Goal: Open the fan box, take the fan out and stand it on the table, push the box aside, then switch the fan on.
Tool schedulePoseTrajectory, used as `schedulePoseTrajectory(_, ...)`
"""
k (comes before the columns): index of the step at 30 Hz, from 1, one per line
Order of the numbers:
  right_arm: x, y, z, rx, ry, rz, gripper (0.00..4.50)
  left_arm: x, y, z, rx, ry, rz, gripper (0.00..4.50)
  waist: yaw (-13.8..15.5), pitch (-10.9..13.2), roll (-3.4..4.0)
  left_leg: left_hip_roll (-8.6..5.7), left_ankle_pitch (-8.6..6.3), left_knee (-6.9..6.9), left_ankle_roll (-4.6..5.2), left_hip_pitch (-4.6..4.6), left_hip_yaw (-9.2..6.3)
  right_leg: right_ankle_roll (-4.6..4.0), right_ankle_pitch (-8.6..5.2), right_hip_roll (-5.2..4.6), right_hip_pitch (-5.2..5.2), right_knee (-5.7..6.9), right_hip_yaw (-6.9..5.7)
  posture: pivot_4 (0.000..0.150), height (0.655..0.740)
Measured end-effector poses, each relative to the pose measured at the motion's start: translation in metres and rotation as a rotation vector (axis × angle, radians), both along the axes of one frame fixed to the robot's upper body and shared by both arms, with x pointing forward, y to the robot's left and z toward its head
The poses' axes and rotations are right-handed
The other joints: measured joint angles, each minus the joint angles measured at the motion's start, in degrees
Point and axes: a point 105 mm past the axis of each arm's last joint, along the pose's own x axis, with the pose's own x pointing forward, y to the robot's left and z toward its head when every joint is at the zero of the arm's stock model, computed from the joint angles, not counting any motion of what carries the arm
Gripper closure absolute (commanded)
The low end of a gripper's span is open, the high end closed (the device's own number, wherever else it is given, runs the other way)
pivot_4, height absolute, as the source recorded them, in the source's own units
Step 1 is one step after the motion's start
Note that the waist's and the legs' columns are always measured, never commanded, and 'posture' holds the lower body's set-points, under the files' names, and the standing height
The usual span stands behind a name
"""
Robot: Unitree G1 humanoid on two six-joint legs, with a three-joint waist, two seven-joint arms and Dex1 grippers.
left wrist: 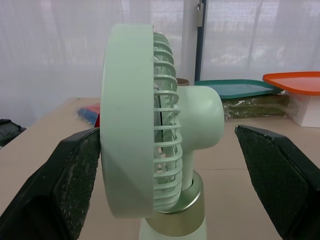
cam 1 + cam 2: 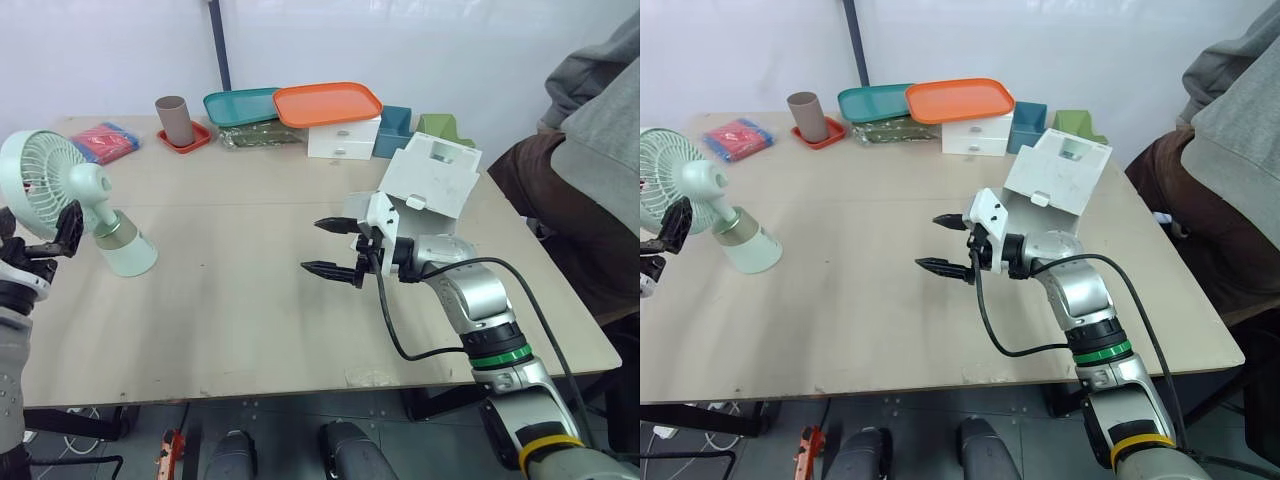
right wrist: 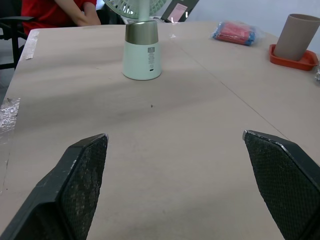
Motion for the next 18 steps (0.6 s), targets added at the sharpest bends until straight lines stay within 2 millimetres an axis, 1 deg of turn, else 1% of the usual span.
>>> schedulePoseTrajectory(5, 0.001, -0.001, -0.001, -0.008, -0.007, -0.016, 0.08, 0.005, 0.001, 0.002, -0.014, -0.008, 0.005, 0.00, 0.01, 0.00, 0.00, 0.00, 0.00, 0.00, 0.00, 0.00, 0.00, 0.02, 0.01, 0.00, 0.00, 0.00, 0.00, 0.150, 0.7400)
schedulePoseTrajectory(8, -0.002, -0.003, -0.004, -0.015, -0.001, -0.022, 0.08, 0.007, 0.003, -0.002, -0.010, 0.008, 0.015, 0.00, 0.03, 0.00, 0.00, 0.00, 0.00, -0.02, 0.00, -0.01, -0.01, 0.04, -0.01, 0.00, 0.00, 0.00, 0.00, 0.150, 0.7400)
schedulePoseTrajectory(9, -0.002, -0.004, -0.007, -0.018, 0.003, -0.026, 0.02, 0.009, 0.003, -0.002, -0.009, 0.009, 0.018, 0.25, 0.04, 0.00, 0.00, 0.00, 0.00, -0.02, 0.00, -0.01, -0.01, 0.04, -0.01, 0.00, 0.00, 0.00, 0.00, 0.150, 0.7400)
schedulePoseTrajectory(10, -0.002, -0.004, -0.008, -0.020, 0.006, -0.025, 0.00, 0.010, 0.003, -0.001, -0.009, 0.008, 0.020, 0.41, 0.05, 0.00, 0.00, 0.00, 0.00, -0.02, 0.00, -0.02, -0.01, 0.04, 0.00, 0.00, 0.00, 0.00, 0.00, 0.150, 0.7400)
schedulePoseTrajectory(12, -0.002, -0.004, -0.008, -0.022, 0.004, -0.027, 0.00, 0.013, 0.003, 0.000, -0.019, 0.002, 0.026, 1.02, 0.06, 0.00, 0.00, -0.01, 0.00, -0.01, 0.00, -0.02, -0.01, 0.05, 0.01, 0.00, 0.00, 0.00, 0.00, 0.150, 0.7400)
schedulePoseTrajectory(13, -0.003, -0.004, -0.007, -0.023, 0.002, -0.027, 0.00, 0.014, 0.004, 0.000, -0.023, -0.001, 0.029, 1.22, 0.06, 0.00, 0.00, -0.01, 0.00, 0.00, 0.00, -0.01, -0.01, 0.05, 0.02, 0.00, 0.01, 0.00, 0.00, 0.150, 0.7400)
schedulePoseTrajectory(14, -0.003, -0.005, -0.007, -0.026, 0.000, -0.030, 0.00, 0.016, 0.005, 0.000, -0.023, -0.002, 0.038, 1.73, 0.06, 0.00, 0.00, -0.01, 0.00, 0.01, 0.00, -0.01, -0.01, 0.05, 0.03, 0.00, 0.01, 0.00, 0.00, 0.150, 0.7400)
schedulePoseTrajectory(15, -0.002, -0.006, -0.008, -0.029, 0.001, -0.033, 0.00, 0.016, 0.006, 0.000, -0.023, -0.002, 0.041, 2.13, 0.06, 0.00, 0.00, -0.01, 0.00, 0.01, 0.00, -0.01, -0.01, 0.05, 0.02, 0.00, 0.01, 0.00, 0.00, 0.150, 0.7400)
schedulePoseTrajectory(16, -0.002, -0.007, -0.008, -0.037, 0.000, -0.041, 0.00, 0.017, 0.008, -0.001, -0.024, 0.000, 0.047, 2.42, 0.07, 0.00, 0.00, -0.01, 0.00, 0.01, 0.00, -0.01, -0.01, 0.05, 0.02, 0.00, 0.01, 0.00, 0.00, 0.150, 0.7400)
schedulePoseTrajectory(17, -0.002, -0.008, -0.009, -0.042, -0.001, -0.047, 0.00, 0.018, 0.008, 0.000, -0.020, -0.003, 0.051, 2.54, 0.07, 0.00, 0.00, -0.01, 0.00, 0.01, 0.00, -0.01, -0.01, 0.05, 0.02, 0.00, 0.01, 0.00, 0.00, 0.150, 0.7400)
schedulePoseTrajectory(18, -0.002, -0.009, -0.009, -0.045, 0.000, -0.052, 0.00, 0.018, 0.008, 0.000, -0.018, -0.004, 0.051, 2.57, 0.07, 0.00, 0.00, -0.01, 0.00, 0.00, 0.00, -0.01, -0.01, 0.05, 0.01, 0.00, 0.01, 0.00, 0.00, 0.150, 0.7400)
